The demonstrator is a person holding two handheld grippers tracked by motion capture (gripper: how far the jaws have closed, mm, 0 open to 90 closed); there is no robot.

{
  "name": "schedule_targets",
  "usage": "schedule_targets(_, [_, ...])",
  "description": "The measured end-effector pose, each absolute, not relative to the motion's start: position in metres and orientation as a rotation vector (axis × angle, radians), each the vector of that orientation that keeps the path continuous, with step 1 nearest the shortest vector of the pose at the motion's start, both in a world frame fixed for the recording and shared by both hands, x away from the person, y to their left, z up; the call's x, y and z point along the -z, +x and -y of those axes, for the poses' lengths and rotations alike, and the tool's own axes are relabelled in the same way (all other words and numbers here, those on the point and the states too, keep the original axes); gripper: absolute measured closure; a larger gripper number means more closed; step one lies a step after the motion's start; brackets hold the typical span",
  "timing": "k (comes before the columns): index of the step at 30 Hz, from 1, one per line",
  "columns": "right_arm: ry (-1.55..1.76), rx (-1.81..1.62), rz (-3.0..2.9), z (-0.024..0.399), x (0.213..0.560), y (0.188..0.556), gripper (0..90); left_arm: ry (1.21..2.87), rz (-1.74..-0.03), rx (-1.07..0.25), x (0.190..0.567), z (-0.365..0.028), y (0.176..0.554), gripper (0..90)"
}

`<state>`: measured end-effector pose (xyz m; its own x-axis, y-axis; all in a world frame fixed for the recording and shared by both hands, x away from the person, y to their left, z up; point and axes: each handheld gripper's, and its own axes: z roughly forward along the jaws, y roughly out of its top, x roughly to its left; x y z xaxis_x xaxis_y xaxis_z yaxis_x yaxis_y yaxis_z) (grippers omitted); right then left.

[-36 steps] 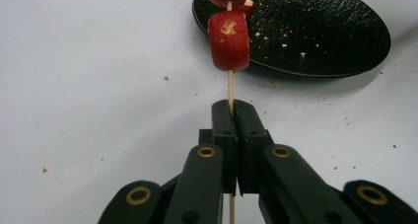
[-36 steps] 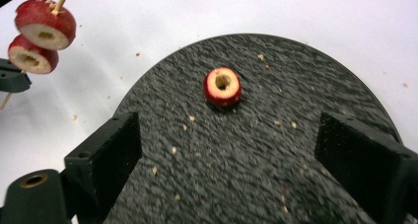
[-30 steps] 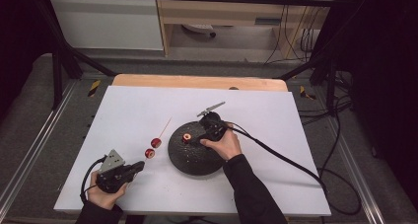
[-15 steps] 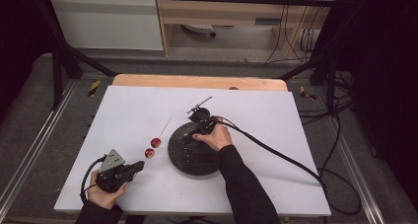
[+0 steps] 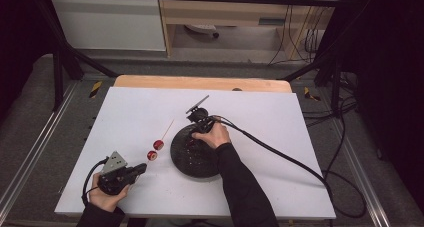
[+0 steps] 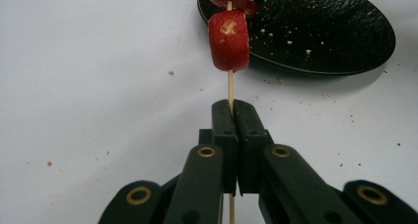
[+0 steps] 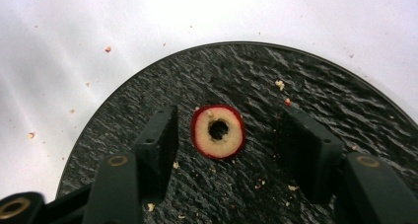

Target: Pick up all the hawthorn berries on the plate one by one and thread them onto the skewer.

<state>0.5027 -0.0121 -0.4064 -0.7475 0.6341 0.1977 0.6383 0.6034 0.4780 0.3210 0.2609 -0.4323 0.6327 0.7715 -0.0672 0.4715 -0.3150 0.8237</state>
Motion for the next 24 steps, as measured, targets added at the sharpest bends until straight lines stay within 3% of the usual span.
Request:
schedule_targets(13, [-1.114, 0.814, 2.749, 0.0112, 0.4129, 0.5079, 57.1, 1.974, -0.975, -0.431, 0.4325, -0.2603, 0.3213, 88.3])
schedule_targets(24, [-1.130, 0.794, 2.716, 0.0104, 0.4156, 0.5087, 60.8, 1.976, -0.973, -0.433, 0.4327, -0.2597, 0.3211, 88.3])
